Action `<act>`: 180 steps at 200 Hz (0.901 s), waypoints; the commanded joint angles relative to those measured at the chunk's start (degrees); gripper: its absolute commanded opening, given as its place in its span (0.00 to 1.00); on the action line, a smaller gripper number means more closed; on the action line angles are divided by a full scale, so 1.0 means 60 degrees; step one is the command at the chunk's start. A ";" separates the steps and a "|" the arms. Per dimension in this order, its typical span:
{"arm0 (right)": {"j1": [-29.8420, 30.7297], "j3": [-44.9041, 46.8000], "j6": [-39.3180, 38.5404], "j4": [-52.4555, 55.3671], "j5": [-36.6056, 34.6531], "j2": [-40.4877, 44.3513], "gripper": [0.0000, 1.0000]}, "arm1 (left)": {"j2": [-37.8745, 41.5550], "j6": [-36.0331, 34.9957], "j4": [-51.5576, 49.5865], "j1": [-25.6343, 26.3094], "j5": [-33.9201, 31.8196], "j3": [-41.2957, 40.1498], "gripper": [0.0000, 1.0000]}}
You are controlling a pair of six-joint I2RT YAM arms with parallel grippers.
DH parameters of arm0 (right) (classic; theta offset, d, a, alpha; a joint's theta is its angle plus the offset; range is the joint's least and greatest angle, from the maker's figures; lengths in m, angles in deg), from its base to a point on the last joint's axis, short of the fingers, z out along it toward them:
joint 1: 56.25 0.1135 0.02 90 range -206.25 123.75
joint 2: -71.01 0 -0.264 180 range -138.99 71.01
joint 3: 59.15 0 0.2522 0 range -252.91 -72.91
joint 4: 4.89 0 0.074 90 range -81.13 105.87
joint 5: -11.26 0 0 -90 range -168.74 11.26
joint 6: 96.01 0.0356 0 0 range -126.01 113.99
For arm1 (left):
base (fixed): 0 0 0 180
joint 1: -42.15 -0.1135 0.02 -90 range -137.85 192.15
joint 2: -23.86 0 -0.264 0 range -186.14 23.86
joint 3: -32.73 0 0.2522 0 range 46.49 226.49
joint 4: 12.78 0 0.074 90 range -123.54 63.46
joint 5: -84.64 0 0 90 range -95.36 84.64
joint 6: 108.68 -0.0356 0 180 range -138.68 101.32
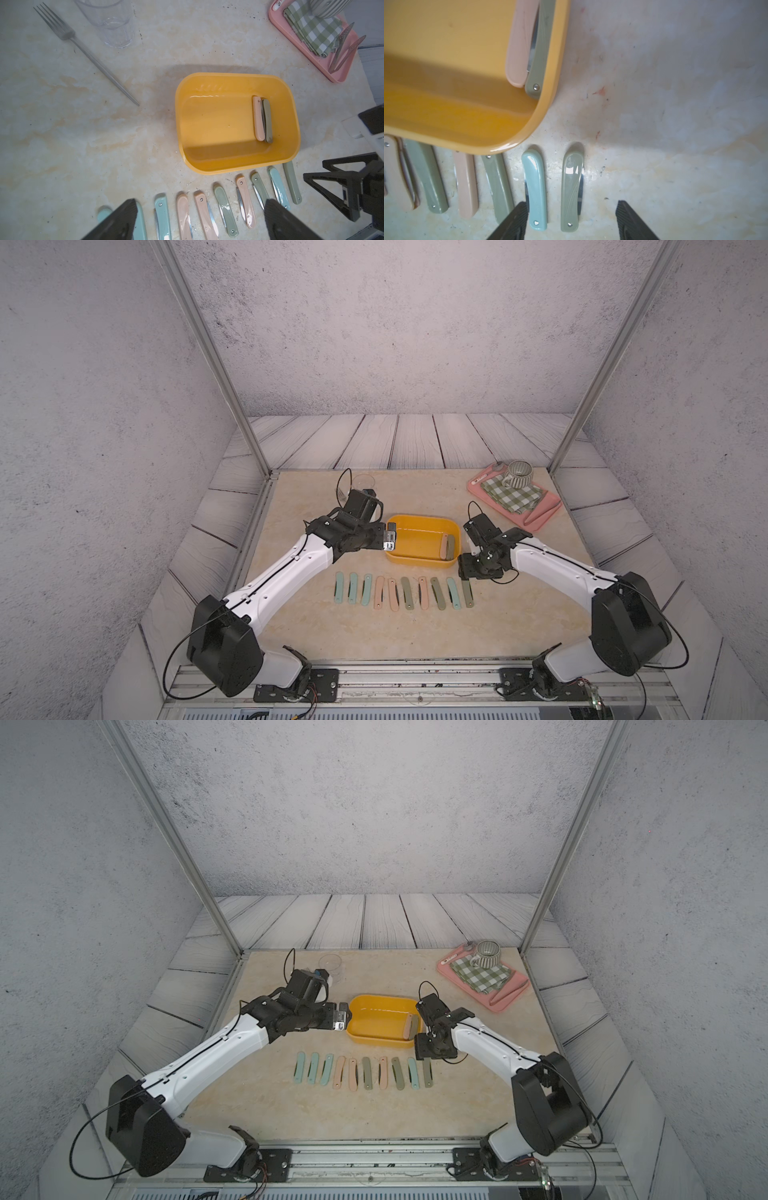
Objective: Take the fruit knife out of the storage box
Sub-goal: Place the fruit knife at the center of the board.
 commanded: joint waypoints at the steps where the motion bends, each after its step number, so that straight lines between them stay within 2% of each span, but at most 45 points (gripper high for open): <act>1: -0.0087 -0.0382 -0.0084 0.1180 -0.0330 0.0574 0.87 | -0.0308 -0.0256 -0.0144 0.0252 -0.0138 0.0441 0.99; 11: -0.0107 -0.0530 -0.0084 0.1340 -0.0425 0.0759 1.00 | -0.0440 -0.0268 -0.0125 0.0328 -0.0149 0.0555 0.99; 62: -0.0476 -0.1554 -0.0310 0.1729 -0.0435 0.0549 0.99 | -0.1473 -0.0599 -0.0078 0.0735 0.0095 0.1340 0.99; 110: -0.1401 -0.2362 -0.0337 0.1640 0.0107 0.0266 0.99 | -0.2905 -0.0856 -0.0092 0.1074 0.0481 0.2379 0.99; 180: -0.1690 -0.2564 -0.0100 0.1450 0.0474 0.0356 0.99 | -0.4379 -0.0942 -0.0031 0.1420 0.0617 0.3049 0.99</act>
